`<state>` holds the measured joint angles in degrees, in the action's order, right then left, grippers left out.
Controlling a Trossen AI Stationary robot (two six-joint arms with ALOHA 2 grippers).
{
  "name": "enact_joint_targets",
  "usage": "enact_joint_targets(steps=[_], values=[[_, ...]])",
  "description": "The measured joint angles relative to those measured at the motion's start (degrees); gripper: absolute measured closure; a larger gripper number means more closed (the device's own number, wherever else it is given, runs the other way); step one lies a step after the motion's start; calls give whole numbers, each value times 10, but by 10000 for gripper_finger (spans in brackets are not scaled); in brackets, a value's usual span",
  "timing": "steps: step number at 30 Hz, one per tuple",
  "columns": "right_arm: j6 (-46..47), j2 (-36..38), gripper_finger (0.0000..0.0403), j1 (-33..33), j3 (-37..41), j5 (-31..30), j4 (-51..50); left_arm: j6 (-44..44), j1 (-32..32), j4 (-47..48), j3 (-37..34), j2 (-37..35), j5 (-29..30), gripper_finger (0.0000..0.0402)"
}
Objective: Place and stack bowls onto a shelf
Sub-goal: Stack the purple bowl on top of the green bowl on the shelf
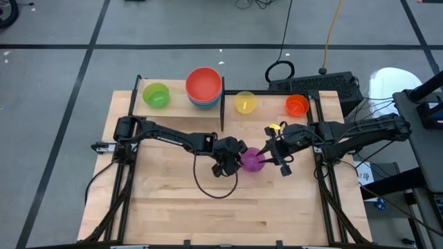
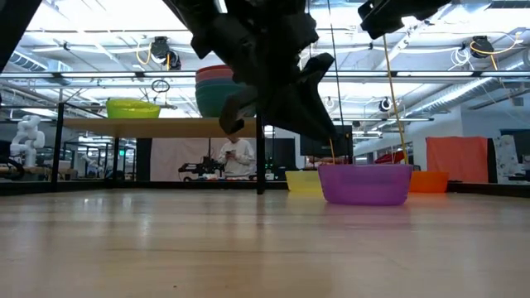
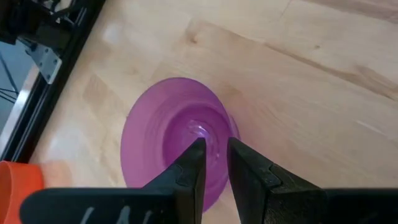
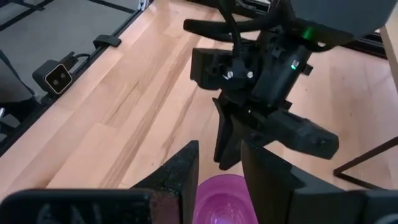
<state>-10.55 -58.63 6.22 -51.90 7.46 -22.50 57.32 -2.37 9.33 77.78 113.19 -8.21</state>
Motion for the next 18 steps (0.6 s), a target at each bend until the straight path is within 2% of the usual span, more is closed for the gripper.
enact_joint_targets(steps=[18], values=[[-10,41,287,0,0,-2,0,8,0,-4,2,32,-5,330]])
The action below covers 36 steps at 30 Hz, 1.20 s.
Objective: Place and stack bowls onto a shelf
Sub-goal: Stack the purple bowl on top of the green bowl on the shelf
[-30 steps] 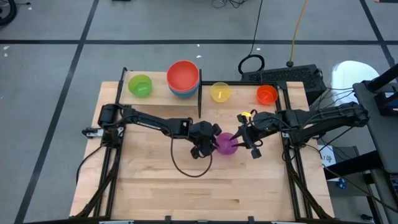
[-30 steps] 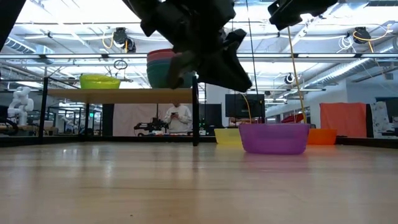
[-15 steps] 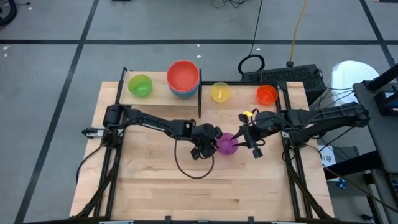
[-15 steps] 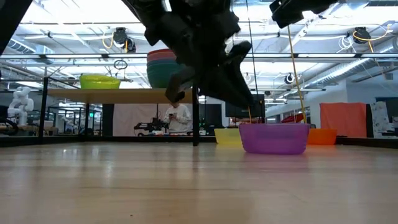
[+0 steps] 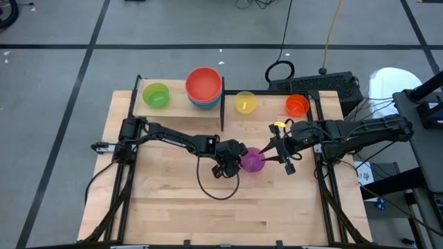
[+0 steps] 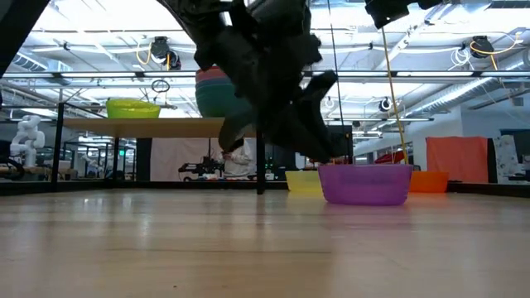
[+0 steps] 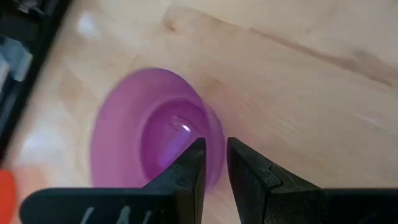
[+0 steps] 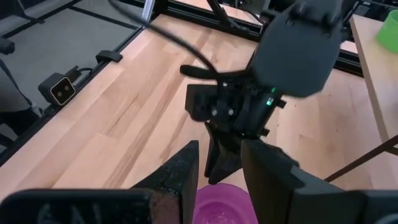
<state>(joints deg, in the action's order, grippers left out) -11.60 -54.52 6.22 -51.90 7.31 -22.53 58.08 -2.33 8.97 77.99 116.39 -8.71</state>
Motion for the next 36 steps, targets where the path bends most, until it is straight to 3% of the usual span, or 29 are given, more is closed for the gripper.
enact_joint_targets(steps=[36], values=[[-11,1,287,0,0,-1,-2,-1,12,-35,4,31,-3,330]])
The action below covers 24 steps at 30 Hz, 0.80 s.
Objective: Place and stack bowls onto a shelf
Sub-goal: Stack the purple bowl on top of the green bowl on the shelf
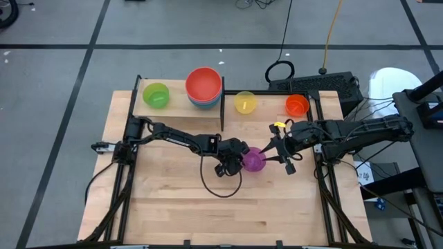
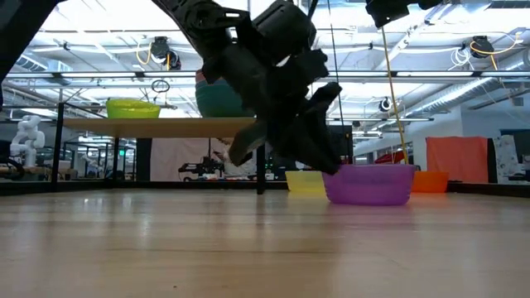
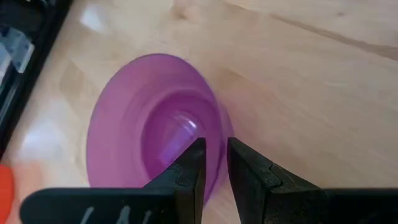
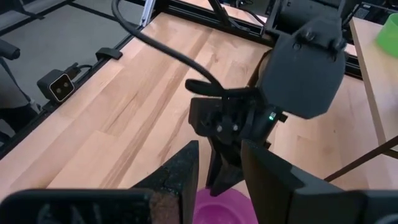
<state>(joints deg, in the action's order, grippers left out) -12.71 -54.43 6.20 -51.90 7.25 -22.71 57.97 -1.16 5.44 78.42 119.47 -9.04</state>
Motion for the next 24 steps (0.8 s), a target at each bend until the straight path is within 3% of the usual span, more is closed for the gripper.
enact_joint_targets(steps=[7,12,20,24], values=[[0,0,287,0,0,0,1,-9,5,0,2,3,0,337],[0,0,287,0,0,0,1,-16,6,0,2,3,0,389],[0,0,287,0,0,0,1,-80,9,-11,2,11,5,396],[0,0,287,0,0,0,1,-159,9,-3,12,8,16,397]])
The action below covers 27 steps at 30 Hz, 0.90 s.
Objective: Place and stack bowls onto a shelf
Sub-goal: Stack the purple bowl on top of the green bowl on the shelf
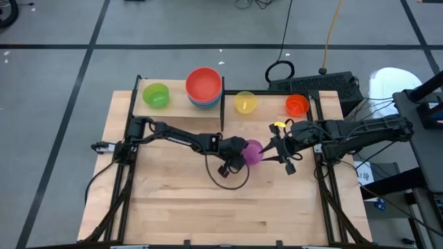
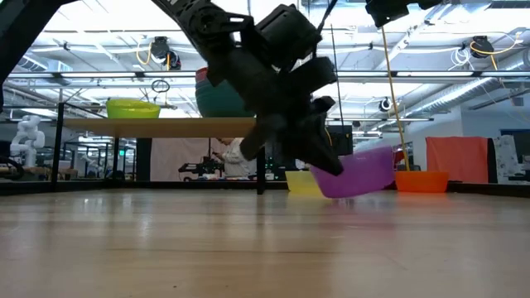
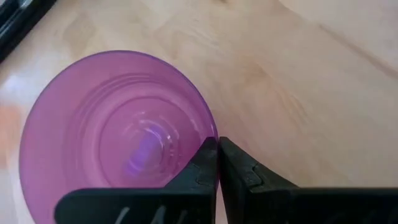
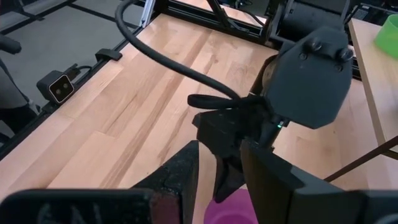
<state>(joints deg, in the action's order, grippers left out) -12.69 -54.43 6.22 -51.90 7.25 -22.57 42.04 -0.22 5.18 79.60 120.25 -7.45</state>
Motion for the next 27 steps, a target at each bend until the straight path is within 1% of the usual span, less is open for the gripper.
enact_joint_targets(steps=[3,6,11,17,22,25,27], values=[[0,0,287,0,0,0,0,-51,2,43,33,0,1,398],[0,0,287,0,0,0,0,-73,2,106,84,0,19,399],[0,7,287,0,0,0,-1,-102,-2,251,190,-1,59,399],[0,41,287,0,0,0,-10,-171,-1,408,319,-1,64,400],[-3,78,287,0,0,0,-28,-232,-2,503,423,-1,65,400],[-12,95,287,0,0,0,-46,-253,-2,549,484,-1,66,400],[-18,105,287,0,0,0,-57,-270,-3,574,524,-1,76,400]])
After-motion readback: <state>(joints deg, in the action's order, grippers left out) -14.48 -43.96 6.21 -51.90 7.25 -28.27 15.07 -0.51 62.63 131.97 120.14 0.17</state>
